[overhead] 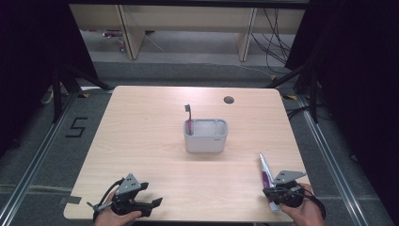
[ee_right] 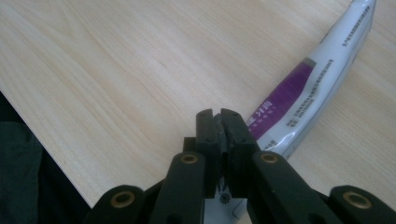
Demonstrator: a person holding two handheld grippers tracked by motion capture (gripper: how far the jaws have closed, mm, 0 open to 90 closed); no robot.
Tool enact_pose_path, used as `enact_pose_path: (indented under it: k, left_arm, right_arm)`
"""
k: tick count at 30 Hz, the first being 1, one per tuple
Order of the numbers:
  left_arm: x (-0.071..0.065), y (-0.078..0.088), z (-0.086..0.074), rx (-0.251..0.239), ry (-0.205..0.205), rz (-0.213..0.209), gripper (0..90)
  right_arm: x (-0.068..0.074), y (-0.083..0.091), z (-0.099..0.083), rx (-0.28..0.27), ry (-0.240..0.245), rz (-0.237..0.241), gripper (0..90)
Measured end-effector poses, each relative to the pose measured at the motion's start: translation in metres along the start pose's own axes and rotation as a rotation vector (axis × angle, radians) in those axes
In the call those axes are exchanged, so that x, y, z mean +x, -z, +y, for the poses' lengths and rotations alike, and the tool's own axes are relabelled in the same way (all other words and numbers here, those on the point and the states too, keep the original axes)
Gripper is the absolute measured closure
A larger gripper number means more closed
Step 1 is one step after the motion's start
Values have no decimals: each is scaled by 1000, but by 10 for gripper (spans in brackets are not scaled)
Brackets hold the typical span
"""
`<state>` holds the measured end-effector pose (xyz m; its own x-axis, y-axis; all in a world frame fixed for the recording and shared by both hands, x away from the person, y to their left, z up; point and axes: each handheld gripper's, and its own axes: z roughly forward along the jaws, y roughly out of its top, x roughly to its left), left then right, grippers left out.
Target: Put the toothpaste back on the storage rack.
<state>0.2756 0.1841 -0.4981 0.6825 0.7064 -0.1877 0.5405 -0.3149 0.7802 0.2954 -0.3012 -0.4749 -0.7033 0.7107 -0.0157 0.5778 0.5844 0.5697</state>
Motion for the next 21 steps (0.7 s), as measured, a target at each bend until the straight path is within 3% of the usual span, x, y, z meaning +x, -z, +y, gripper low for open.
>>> enact_pose_path:
  k: [1, 2, 3, 6, 9, 10, 12, 17, 20, 21]
  left_arm:
    - [0, 0, 0, -1, 1, 3, 215]
    - [-1, 0, 0, 1, 2, 9, 215]
    - [-1, -1, 0, -2, 6, 5, 215]
    - [0, 0, 0, 5, -8, 10, 215]
    - [0, -2, 0, -6, 4, -1, 215]
    - [-1, -1, 0, -2, 4, 7, 215]
    - [-1, -1, 0, -4, 5, 7, 215]
    - [0, -1, 0, -4, 7, 6, 215]
    - [0, -1, 0, -6, 10, 6, 215]
    - [0, -1, 0, -5, 10, 3, 215]
  right_arm:
    - [-1, 3, 0, 13, -6, -6, 858]
    - [3, 3, 0, 13, -60, 1, 850]
    - [2, 4, 0, 9, -45, -3, 834]
    - [1, 9, 3, -1, -64, -8, 791]
    - [-3, 12, 6, -7, -59, -37, 726]
    - [-4, 14, 8, -6, -101, -46, 687]
    - [-7, 15, 11, 9, -124, -50, 649]
    - [-19, 18, 15, 35, -130, -78, 582]
    - [-25, 15, 15, 57, -156, -82, 552]
    - [-25, 14, 15, 78, -194, -79, 548]
